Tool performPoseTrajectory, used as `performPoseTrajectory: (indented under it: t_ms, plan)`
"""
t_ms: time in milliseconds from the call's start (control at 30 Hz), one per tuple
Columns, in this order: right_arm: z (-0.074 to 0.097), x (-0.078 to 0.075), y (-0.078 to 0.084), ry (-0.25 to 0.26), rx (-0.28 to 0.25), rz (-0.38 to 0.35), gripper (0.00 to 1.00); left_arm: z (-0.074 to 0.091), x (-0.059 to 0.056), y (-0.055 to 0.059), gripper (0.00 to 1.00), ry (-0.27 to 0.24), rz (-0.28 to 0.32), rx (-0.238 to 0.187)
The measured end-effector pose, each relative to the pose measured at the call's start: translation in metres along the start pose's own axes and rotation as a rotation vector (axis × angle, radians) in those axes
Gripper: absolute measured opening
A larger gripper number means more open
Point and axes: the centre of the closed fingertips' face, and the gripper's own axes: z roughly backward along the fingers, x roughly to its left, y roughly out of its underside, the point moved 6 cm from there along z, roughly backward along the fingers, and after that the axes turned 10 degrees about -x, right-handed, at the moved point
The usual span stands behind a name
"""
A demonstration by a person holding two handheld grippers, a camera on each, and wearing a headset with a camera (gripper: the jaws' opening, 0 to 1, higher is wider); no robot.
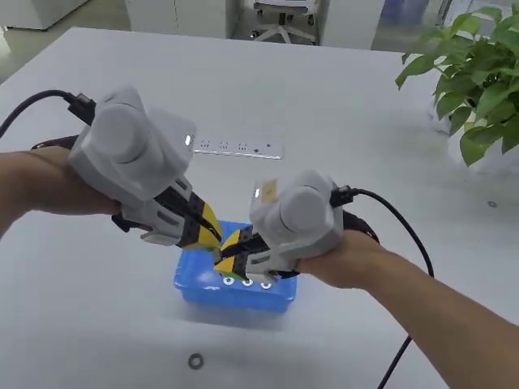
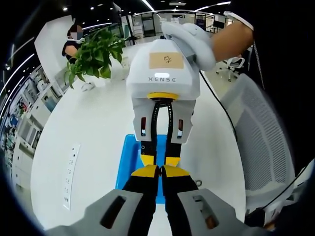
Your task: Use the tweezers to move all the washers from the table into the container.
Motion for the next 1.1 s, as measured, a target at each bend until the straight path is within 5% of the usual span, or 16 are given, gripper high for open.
performPoseTrajectory:
  t_ms: [400,1100]
  plan:
    - [0.001,0.018,-0.006,-0.008,-0.002,0.013,0.11,0.005,-0.018,-0.004,0.06,0.003,-0.001,0.009]
    - [-0.01,0.051,0.001,-0.043,0.001,0.011,0.11,0.004,-0.052,0.009,0.06,0.014,0.026,0.028]
